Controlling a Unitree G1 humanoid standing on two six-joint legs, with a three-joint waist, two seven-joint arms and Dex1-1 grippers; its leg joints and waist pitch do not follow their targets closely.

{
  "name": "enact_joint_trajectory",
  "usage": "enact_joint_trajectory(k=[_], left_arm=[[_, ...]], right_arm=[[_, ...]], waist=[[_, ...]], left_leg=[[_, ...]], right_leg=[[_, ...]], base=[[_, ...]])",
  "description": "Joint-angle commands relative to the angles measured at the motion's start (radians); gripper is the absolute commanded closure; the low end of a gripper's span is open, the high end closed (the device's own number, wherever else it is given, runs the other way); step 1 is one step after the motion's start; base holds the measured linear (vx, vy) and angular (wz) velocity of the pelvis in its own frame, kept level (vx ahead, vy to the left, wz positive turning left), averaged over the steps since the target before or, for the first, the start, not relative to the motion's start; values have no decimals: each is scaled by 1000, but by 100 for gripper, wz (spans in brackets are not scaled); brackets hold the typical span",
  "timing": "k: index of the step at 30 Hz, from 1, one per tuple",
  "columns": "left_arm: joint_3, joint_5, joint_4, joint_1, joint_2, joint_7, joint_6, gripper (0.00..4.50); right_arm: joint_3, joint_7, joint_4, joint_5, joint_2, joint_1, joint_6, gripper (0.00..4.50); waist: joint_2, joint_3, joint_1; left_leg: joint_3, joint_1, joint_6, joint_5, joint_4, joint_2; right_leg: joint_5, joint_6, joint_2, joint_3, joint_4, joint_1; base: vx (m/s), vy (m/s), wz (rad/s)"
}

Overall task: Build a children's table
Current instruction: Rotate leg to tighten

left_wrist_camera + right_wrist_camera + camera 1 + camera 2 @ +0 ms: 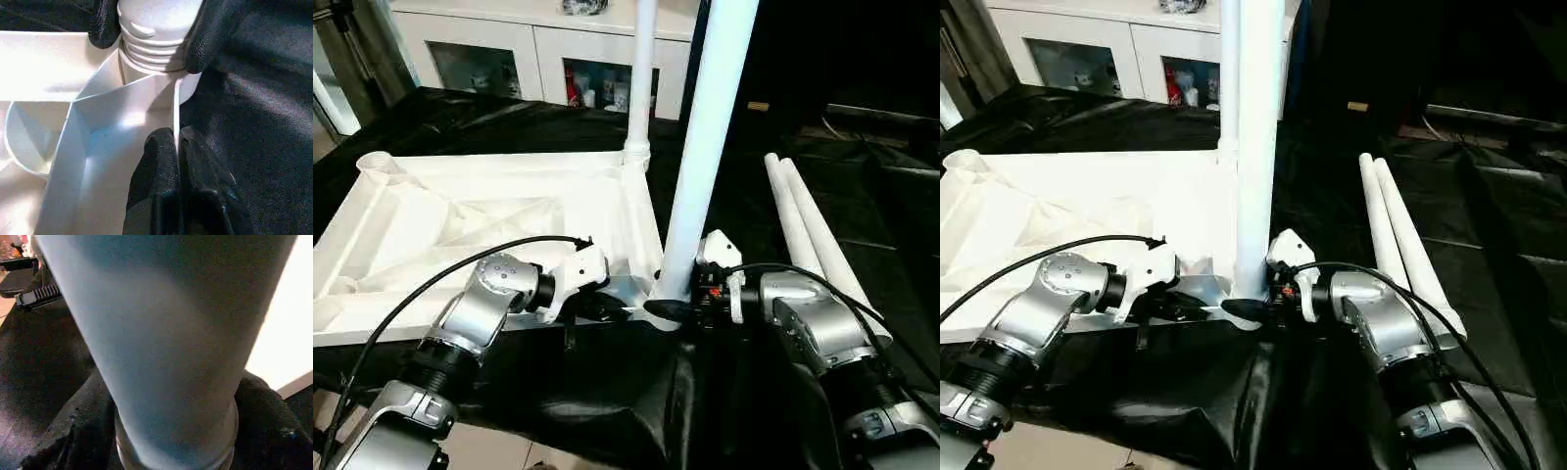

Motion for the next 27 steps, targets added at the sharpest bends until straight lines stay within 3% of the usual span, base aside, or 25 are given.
enact_joint_trajectory(k=[1,5,7,9,10,12,15,18,19,25,27], left_arm=[[-2,-22,5,-4,-38,36,-22,450],[26,-7,58,-47,-100,157,2,450],[47,-13,83,-73,-142,219,14,450],[48,1,108,-105,-182,276,32,450],[51,6,122,-119,-201,305,42,450],[58,7,144,-138,-229,343,50,450],[60,22,181,-163,-259,387,54,450],[44,42,187,-163,-257,381,21,450],[35,52,186,-161,-251,379,5,450],[28,48,173,-141,-219,332,-19,450],[27,29,146,-115,-184,260,-11,450]], right_arm=[[29,-10,-29,3,30,14,-8,171],[-21,-265,72,-52,130,-11,-11,176],[-52,-371,114,-53,179,-26,20,177],[-95,-497,159,-40,243,-48,55,178],[-114,-558,181,-38,271,-60,63,178],[-134,-633,213,-40,307,-79,65,178],[-125,-690,256,-77,344,-104,18,178],[-112,-637,262,-74,357,-112,-6,178],[-115,-611,252,-61,358,-110,-1,122],[-88,-524,199,-48,320,-87,8,79],[-51,-391,139,-42,251,-56,-10,79]], waist=[[-15,-61,-2],[-17,-57,-7],[-16,-56,-15],[-19,-56,-20],[-19,-57,-24],[-15,-56,-25],[-13,-60,-24],[-13,-62,-24],[-13,-62,-24],[-15,-60,-21],[-16,-60,-19]], left_leg=[[21,-15,71,-114,-64,1],[21,-15,42,-136,-67,-3],[17,-16,18,-149,-69,-6],[18,-14,20,-159,-68,-7],[17,-17,20,-156,-68,-10],[17,-15,17,-158,-68,-9],[17,-17,25,-145,-68,-8],[17,-20,35,-130,-66,-8],[18,-20,43,-132,-66,-7],[19,-18,59,-144,-66,-5],[18,-19,61,-146,-67,-3]], right_leg=[[-243,-196,-46,24,-70,71],[-329,-165,-46,24,-79,66],[-383,-140,-46,22,-82,68],[-405,-132,-45,25,-87,63],[-412,-127,-44,24,-86,66],[-424,-120,-45,24,-90,61],[-358,-136,-45,24,-84,65],[-279,-166,-45,25,-77,70],[-259,-174,-44,25,-76,71],[-285,-175,-47,25,-79,71],[-291,-174,-48,24,-79,73]], base=[[0,0,0],[0,0,0],[0,0,0],[0,0,0],[0,0,0],[0,0,0],[0,0,0],[0,0,0],[0,0,0],[0,0,0],[0,0,0]])
